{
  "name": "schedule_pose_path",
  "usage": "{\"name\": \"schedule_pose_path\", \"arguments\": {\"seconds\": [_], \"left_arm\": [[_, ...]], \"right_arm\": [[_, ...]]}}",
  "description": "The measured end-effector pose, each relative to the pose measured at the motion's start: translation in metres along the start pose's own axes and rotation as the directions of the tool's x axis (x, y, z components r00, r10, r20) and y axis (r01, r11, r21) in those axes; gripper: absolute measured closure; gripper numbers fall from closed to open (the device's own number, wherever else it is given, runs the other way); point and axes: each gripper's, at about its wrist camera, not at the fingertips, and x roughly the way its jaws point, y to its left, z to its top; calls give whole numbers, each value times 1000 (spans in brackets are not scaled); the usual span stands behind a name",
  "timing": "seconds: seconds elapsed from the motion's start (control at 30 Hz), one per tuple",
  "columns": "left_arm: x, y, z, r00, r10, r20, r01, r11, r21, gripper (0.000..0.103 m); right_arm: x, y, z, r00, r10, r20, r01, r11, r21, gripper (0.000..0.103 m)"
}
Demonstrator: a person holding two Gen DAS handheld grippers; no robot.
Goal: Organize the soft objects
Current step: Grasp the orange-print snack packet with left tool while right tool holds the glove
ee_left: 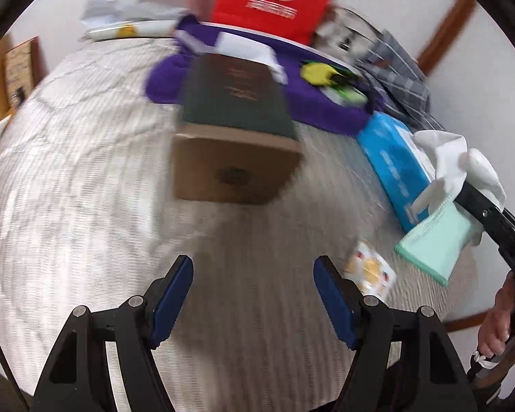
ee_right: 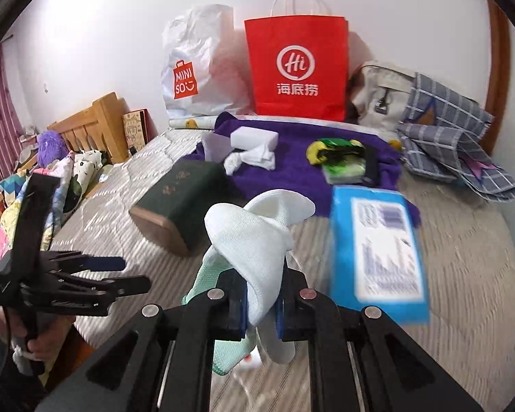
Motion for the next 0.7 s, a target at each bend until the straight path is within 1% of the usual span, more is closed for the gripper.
{"name": "schedule_pose_path", "arguments": {"seconds": [0.07,0.17,0.27,0.37,0.43,0.53,0.7], "left_arm": [[5,-15,-4,1000,-20,-2,20,999,44,33],[15,-29,-5,997,-68,-27,69,995,77,33],[21,-43,-5,996,-81,-21,83,990,113,31],[25,-62,-1,995,-101,-20,103,977,186,31],[28,-71,0,994,-100,-33,105,968,226,31],[35,-85,0,996,-72,-56,85,950,299,31],[42,-101,-5,996,-39,-77,66,915,398,30]], "right_arm": [[-10,-4,-13,1000,1,3,-1,1000,2,91],[-20,-11,-30,1000,8,5,-8,1000,16,91],[-29,-20,-46,1000,4,2,-4,999,34,91],[-33,-30,-62,1000,13,-14,-12,998,69,91],[-34,-35,-72,1000,10,-24,-8,997,82,91],[-32,-43,-82,999,-3,-41,7,995,97,91],[-28,-57,-95,997,-20,-81,30,992,124,91]]}}
